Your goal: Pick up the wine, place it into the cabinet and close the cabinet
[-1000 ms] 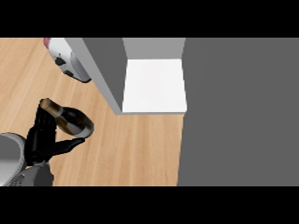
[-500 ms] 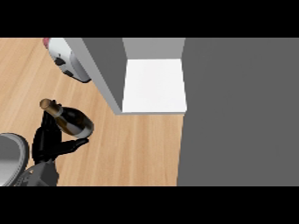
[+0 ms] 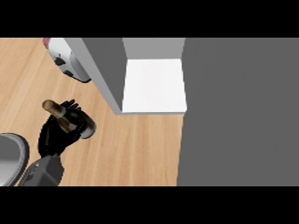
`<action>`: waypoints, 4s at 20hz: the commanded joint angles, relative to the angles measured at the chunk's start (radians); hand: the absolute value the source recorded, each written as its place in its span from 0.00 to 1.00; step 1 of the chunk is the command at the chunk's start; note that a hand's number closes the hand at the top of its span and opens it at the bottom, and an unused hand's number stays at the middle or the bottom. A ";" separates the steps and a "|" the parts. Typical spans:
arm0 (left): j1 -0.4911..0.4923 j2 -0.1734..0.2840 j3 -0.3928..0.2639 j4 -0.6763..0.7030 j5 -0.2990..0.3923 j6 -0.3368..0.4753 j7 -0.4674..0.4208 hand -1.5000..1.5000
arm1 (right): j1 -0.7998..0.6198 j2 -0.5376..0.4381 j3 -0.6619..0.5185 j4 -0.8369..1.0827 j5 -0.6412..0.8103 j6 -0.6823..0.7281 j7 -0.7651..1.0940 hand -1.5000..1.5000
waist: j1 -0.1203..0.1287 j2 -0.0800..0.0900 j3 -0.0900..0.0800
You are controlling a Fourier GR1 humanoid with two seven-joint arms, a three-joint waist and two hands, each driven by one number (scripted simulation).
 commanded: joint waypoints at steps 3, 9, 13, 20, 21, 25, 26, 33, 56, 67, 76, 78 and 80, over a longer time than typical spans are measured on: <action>0.015 0.015 -0.058 -0.019 -0.041 -0.061 -0.028 1.00 | 0.067 0.029 0.027 -0.134 -0.024 -0.013 0.022 0.00 | 0.006 -0.001 0.000; -0.025 0.012 -0.115 0.083 -0.196 0.076 -0.216 1.00 | 0.005 -0.007 -0.026 -0.094 -0.085 -0.004 0.046 0.00 | -0.004 0.002 0.000; 0.073 0.015 -0.131 -0.045 -0.168 0.034 -0.184 1.00 | 0.059 0.019 0.018 -0.128 -0.054 0.003 0.035 0.00 | 0.010 -0.002 0.001; 0.261 0.056 -0.145 -0.345 -0.145 0.029 -0.133 1.00 | 0.018 -0.015 -0.065 -0.114 -0.136 0.013 0.064 0.00 | 0.017 -0.005 0.001; 0.282 0.042 -0.146 -0.368 -0.148 0.045 -0.138 1.00 | 0.063 0.011 -0.045 -0.143 -0.106 0.010 0.039 0.00 | 0.014 -0.004 0.001; 0.371 -0.009 -0.168 -0.541 -0.163 0.120 -0.146 1.00 | 0.062 0.006 -0.080 -0.081 -0.124 0.037 -0.003 0.00 | 0.017 -0.004 0.002; 0.318 -0.002 -0.165 -0.616 -0.130 0.120 -0.048 1.00 | 0.061 0.039 0.001 -0.109 -0.064 0.014 0.017 0.00 | 0.017 -0.006 0.002; 0.393 -0.028 -0.255 -0.911 -0.034 0.057 0.215 1.00 | 0.058 0.040 -0.002 -0.121 -0.081 0.006 0.047 0.00 | 0.013 -0.005 0.001; 0.058 -0.134 -0.755 -1.203 -0.216 0.662 0.724 1.00 | 0.083 0.023 -0.019 -0.100 -0.084 0.044 0.006 0.00 | -0.001 -0.002 0.001; -0.177 -0.134 -0.795 -0.989 -0.214 0.865 0.723 1.00 | 0.120 0.005 -0.081 -0.161 -0.180 0.084 0.025 0.00 | -0.011 -0.002 0.001; -0.276 -0.134 -0.774 -0.874 -0.217 0.918 0.706 1.00 | 0.100 0.037 -0.048 -0.122 -0.117 0.075 0.001 0.00 | -0.002 -0.001 0.001; -0.275 -0.134 -0.795 -0.875 -0.197 0.926 0.709 1.00 | 0.056 0.040 -0.056 -0.079 -0.110 0.057 -0.011 0.00 | 0.002 0.000 0.001; -0.248 -0.134 -0.751 -0.843 -0.158 0.914 0.628 1.00 | 0.130 0.014 -0.095 -0.149 -0.175 0.089 0.005 0.00 | -0.005 -0.001 0.001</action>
